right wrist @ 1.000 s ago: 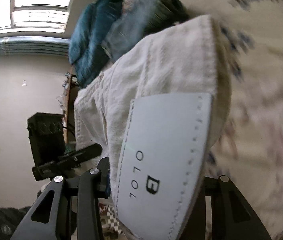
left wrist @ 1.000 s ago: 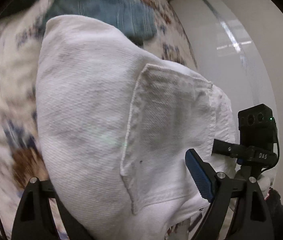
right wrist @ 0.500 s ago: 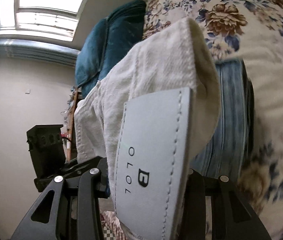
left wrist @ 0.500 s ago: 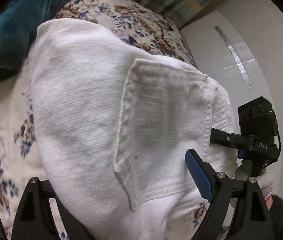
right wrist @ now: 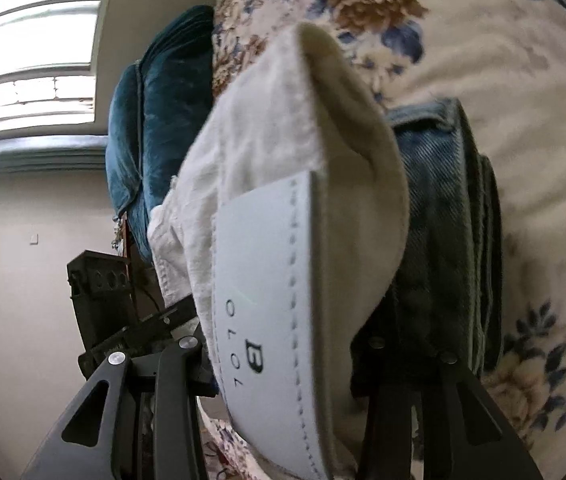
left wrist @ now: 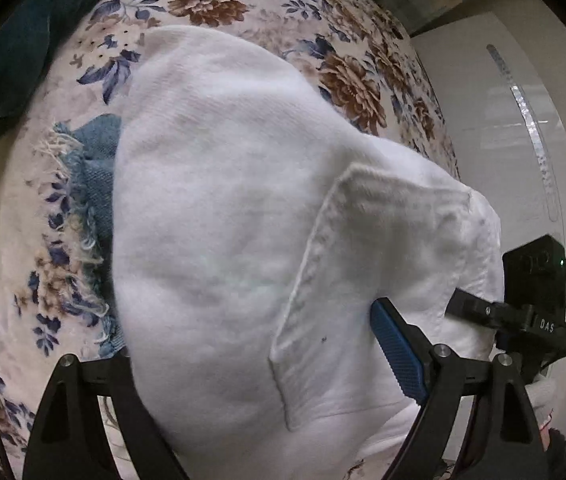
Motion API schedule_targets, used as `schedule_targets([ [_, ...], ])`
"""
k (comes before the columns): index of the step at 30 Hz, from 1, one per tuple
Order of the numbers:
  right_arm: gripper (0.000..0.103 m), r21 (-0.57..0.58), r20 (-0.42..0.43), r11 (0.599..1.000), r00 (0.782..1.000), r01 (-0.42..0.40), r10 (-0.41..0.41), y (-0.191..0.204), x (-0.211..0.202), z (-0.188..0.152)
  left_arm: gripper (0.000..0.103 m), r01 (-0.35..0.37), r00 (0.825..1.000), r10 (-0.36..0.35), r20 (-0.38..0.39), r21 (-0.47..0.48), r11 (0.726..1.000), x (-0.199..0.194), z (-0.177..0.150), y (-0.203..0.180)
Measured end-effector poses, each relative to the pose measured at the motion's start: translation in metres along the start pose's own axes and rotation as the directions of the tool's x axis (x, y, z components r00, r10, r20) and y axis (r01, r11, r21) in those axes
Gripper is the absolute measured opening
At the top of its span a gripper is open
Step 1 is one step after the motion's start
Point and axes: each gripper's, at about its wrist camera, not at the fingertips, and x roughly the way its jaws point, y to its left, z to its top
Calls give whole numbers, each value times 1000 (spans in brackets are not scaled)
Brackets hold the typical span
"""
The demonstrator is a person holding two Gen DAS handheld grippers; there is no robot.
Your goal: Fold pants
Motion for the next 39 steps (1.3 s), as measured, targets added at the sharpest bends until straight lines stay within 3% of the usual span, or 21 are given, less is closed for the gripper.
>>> schedule_targets([
  [3, 46, 35, 19, 999, 1000, -4, 4, -5, -1, -3, 86, -17, 1000, 17, -10, 12, 1000, 0, 3, -1],
  [4, 53, 27, 25, 999, 999, 26, -27, -2, -2, -4, 86, -29, 999, 29, -12, 11, 1000, -1, 1, -3],
  [7, 73, -17, 52, 983, 982, 185, -184, 17, -14, -10, 86, -91, 996, 91, 9, -5, 996, -4, -3, -11],
  [8, 77, -47, 57, 971, 971, 233, -231, 26, -17, -13, 86, -139, 990, 139, 32, -3, 990, -9, -8, -13],
  [9, 86, -76, 71, 951, 953, 300, -295, 35, -22, -16, 87, -181, 982, 180, 54, 5, 984, -14, -12, -17],
  [11, 88, -124, 154, 893, 897, 433, -413, 53, -38, -29, 88, -283, 954, 278, 114, 27, 959, -28, -25, -28],
  [12, 88, -138, 198, 859, 864, 492, -463, 63, -47, -38, 92, -349, 930, 340, 141, 42, 936, -35, -33, -36],
  [13, 88, -156, 261, 797, 802, 584, -536, 75, -55, -50, 93, -388, 912, 376, 166, 49, 920, -40, -40, -42],
  [16, 88, -161, 371, 683, 685, 712, -627, 95, -74, -90, 96, -481, 848, 454, 274, 36, 876, -69, -75, -64],
  [18, 88, -160, 423, 638, 636, 753, -645, 107, -85, -110, 96, -503, 825, 468, 317, 33, 864, -85, -94, -76],
  [20, 88, -156, 465, 596, 591, 788, -660, 122, -97, -140, 96, -502, 815, 466, 343, 18, 865, -106, -115, -90],
  [26, 88, -158, 544, 570, 553, 806, -631, 182, -147, -238, 96, -511, 788, 463, 406, 12, 860, -172, -176, -139],
  [31, 88, -167, 592, 583, 553, 795, -586, 231, -195, -316, 96, -505, 781, 433, 449, 47, 862, -226, -237, -183],
  [33, 88, -178, 611, 591, 559, 787, -561, 253, -220, -354, 96, -507, 772, 425, 472, 55, 860, -252, -268, -200],
  [35, 88, -185, 635, 585, 550, 790, -542, 273, -241, -386, 96, -519, 759, 426, 493, 62, 853, -273, -292, -213],
  [37, 88, -203, 644, 593, 562, 779, -518, 287, -258, -411, 96, -511, 753, 419, 508, 49, 858, -297, -315, -221],
  [39, 88, -216, 669, 580, 552, 785, -497, 305, -277, -443, 96, -509, 739, 418, 529, 32, 860, -319, -338, -229],
])
